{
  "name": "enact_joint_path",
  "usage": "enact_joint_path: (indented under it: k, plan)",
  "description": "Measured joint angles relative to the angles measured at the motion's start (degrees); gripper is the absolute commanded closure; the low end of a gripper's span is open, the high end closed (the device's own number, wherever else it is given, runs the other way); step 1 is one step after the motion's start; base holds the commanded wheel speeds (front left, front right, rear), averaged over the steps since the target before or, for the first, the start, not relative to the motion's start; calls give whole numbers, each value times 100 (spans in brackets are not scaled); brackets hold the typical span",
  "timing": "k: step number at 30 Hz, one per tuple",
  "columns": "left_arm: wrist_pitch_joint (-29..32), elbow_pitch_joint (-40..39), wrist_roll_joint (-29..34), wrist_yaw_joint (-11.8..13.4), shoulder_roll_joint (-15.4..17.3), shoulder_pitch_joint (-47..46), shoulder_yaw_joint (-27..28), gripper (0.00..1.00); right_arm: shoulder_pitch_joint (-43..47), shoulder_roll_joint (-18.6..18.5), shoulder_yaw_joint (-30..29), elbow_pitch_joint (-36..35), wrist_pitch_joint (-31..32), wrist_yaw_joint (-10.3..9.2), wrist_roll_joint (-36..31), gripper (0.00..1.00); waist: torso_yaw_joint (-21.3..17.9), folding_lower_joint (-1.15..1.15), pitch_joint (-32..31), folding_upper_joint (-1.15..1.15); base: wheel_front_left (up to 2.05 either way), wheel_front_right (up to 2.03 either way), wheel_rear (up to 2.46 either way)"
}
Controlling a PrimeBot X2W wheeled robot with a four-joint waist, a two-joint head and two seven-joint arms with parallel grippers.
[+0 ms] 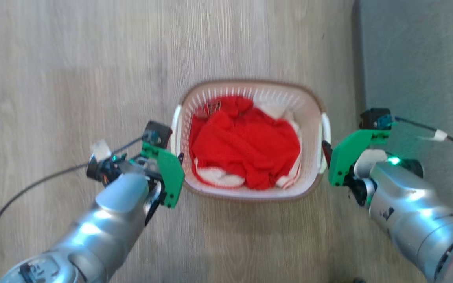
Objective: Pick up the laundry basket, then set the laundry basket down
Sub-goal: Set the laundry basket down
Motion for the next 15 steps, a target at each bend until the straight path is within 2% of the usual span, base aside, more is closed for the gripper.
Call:
enact_joint_path:
  k: [5,10,12,15]
  plan:
    - [-715,-2,-11,20,0,245,19,0,205,-16,-97,-278,-491,0,48,0,11,0,-694,0,0,0,0]
    - [-951,-42,-76,219,0,521,227,0,457,-97,-201,-738,-822,0,49,0,27,0,-1373,0,0,0,0]
    - [-953,-316,-59,426,51,612,541,0,556,-155,-285,-921,-849,0,-11,0,26,0,-1627,0,0,0,0]
    - [-956,-1155,376,786,234,651,1114,0,593,-305,-844,-1249,-859,0,-415,0,17,0,-1975,0,0,0,0]
